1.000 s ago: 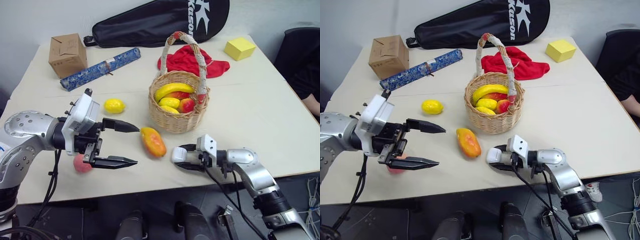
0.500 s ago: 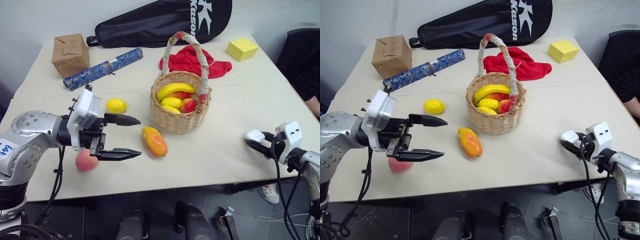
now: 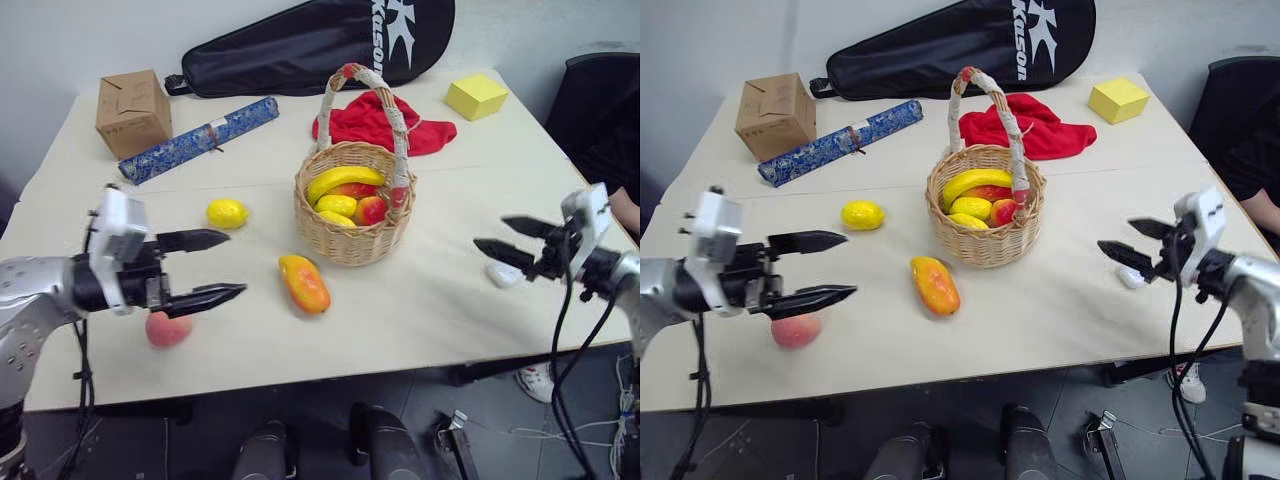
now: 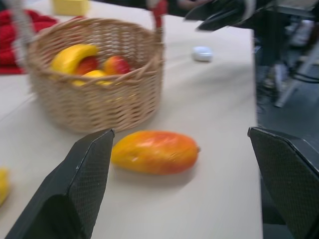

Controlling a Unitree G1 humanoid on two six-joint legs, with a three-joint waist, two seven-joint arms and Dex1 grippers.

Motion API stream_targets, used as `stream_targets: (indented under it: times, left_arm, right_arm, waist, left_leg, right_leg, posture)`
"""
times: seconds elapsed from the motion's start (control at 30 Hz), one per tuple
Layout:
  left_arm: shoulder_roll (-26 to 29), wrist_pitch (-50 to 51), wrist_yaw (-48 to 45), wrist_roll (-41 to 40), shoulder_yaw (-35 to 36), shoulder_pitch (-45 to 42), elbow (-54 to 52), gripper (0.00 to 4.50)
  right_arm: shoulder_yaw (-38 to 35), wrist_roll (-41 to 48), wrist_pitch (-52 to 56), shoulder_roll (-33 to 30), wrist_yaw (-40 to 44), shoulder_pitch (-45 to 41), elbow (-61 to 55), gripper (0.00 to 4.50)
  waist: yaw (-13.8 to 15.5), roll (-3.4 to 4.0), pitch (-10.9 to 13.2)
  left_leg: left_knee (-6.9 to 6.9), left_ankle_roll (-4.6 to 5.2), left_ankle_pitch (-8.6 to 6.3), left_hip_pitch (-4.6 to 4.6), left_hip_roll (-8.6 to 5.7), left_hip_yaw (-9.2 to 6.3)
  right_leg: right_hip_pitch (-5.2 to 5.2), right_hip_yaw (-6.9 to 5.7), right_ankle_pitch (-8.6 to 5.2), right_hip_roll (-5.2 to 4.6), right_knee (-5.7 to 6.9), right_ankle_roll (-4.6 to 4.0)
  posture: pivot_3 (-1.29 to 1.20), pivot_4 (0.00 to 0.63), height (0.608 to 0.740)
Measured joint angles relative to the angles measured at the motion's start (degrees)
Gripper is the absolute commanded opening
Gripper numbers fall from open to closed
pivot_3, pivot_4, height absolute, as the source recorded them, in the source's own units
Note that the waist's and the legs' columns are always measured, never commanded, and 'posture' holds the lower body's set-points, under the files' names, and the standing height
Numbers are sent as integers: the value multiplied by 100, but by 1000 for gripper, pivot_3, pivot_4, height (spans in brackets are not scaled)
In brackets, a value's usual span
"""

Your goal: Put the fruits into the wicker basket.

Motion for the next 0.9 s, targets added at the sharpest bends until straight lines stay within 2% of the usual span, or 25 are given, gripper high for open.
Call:
stream_targets:
  times: [0.07, 0.13, 0.2, 0.3, 0.37, 0.43, 0.57, 0.87, 0.9]
  left_arm:
    - [-224, 174, 75, -11, 1020, 967, -49, 4500]
    - [-383, 199, 7, 7, 1472, 1671, -222, 4500]
    - [-562, 85, -45, 124, 1652, 2199, -440, 4500]
    - [-689, -298, 37, 505, 1638, 2406, -358, 4500]
    - [-686, -587, 26, 834, 1464, 2474, -218, 4500]
    - [-679, -1043, 4, 1328, 944, 2527, -12, 4500]
    - [-833, -1708, 303, 2012, 168, 1983, 573, 4500]
    - [-908, -2351, 444, 2753, -1015, 1559, 1496, 4500]
    - [-907, -2411, 446, 2793, -1031, 1520, 1539, 4314]
  right_arm:
    - [126, 656, 426, -370, 723, -66, -824, 4475]
    - [262, 944, 574, -449, 1065, -267, -1231, 4475]
    - [530, 1038, 564, -462, 1299, -486, -1490, 4475]
    - [933, 1040, 462, -388, 1589, -747, -1569, 4475]
    - [1099, 1041, 414, -318, 1730, -933, -1620, 4475]
    - [1310, 982, 286, -159, 1836, -1242, -1617, 4475]
    - [1478, 944, 193, -81, 1908, -1462, -1558, 4475]
    - [1478, 905, 123, -58, 1962, -1415, -1456, 4475]
    - [1478, 906, 123, -53, 1946, -1394, -1457, 4492]
  waist:
    - [-30, -6, -2]
    - [-15, -31, -4]
    - [-8, -35, -5]
    - [134, -41, -8]
    - [155, -40, -8]
    - [137, -39, -9]
    - [141, -45, -11]
    - [98, -51, -14]
    - [106, -51, -15]
  left_leg:
    - [-2, -20, -15, 2, 23, -8]
    - [-1, -31, -21, 3, 25, -17]
    - [-1, -31, -33, 7, 24, -16]
    - [-1, -23, -52, 7, 16, -27]
    - [-1, -23, -51, 7, 16, -26]
    - [-2, -26, -54, 11, 18, -17]
    - [-3, -17, -47, 4, 27, -26]
    - [-3, -30, -53, 9, 46, 7]
    - [-3, -30, -54, 9, 48, 6]
  right_leg:
    - [2, -6, -16, 1, 2, -24]
    - [1, -11, -26, 3, -11, -39]
    - [2, -11, -27, 1, -15, -41]
    - [4, -10, -22, -4, -15, -50]
    - [1, -11, -21, -5, -14, -53]
    - [-1, -11, -20, -6, -10, -53]
    - [-5, -10, -26, -6, -8, -63]
    - [-13, -24, -27, -5, -10, -64]
    - [-13, -24, -27, -5, -8, -65]
  posture:
    - [0, 150, 740]
    - [0, 150, 740]
    - [0, 150, 740]
    - [0, 150, 740]
    - [0, 150, 740]
    - [0, 150, 740]
    - [0, 150, 740]
    - [0, 150, 740]
    - [0, 150, 740]
